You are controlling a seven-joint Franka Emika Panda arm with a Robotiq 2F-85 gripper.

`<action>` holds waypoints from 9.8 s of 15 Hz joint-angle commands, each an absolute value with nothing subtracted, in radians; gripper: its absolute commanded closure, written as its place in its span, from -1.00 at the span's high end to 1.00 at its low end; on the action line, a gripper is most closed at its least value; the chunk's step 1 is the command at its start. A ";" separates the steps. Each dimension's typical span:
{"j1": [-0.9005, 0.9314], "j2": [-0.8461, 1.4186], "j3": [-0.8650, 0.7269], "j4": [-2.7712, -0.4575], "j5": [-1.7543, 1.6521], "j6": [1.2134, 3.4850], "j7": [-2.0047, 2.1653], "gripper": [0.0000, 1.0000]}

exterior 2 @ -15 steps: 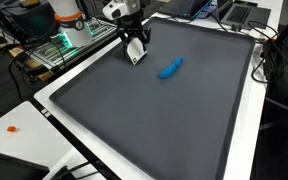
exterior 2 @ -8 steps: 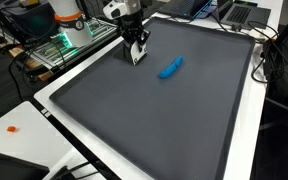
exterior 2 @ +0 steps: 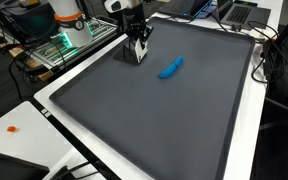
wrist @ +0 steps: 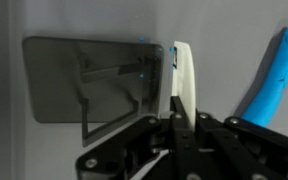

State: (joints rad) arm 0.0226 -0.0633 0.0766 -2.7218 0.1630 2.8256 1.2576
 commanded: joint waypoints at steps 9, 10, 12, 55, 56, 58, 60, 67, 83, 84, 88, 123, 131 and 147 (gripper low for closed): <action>0.059 -0.119 0.080 -2.473 0.131 2.464 0.932 -0.98; 0.064 -0.105 0.081 -2.444 0.135 2.440 0.881 -0.98; 0.073 -0.050 0.088 -2.364 0.132 2.398 0.785 -0.98; 0.172 0.441 0.037 -2.051 -0.105 2.468 0.223 -0.98; 0.172 0.443 0.037 -2.055 -0.104 2.468 0.224 -0.98; 0.173 0.444 0.039 -2.060 -0.099 2.468 0.225 -0.98; 0.167 0.447 0.052 -2.059 -0.073 2.451 0.219 -0.98; 0.150 0.423 0.105 -2.037 0.060 2.365 0.185 -0.98; 0.151 0.346 0.035 -2.027 -0.004 2.367 0.236 -0.98; 0.152 0.351 0.029 -2.024 -0.014 2.369 0.243 -0.98; 0.153 0.373 0.015 -2.019 -0.037 2.375 0.248 -0.98; 0.175 0.369 0.016 -2.036 -0.052 2.364 0.272 -0.98; 0.164 0.361 -0.006 -2.016 -0.137 2.359 0.293 -0.98; 0.148 0.447 -0.019 -2.012 -0.122 2.373 0.264 -0.98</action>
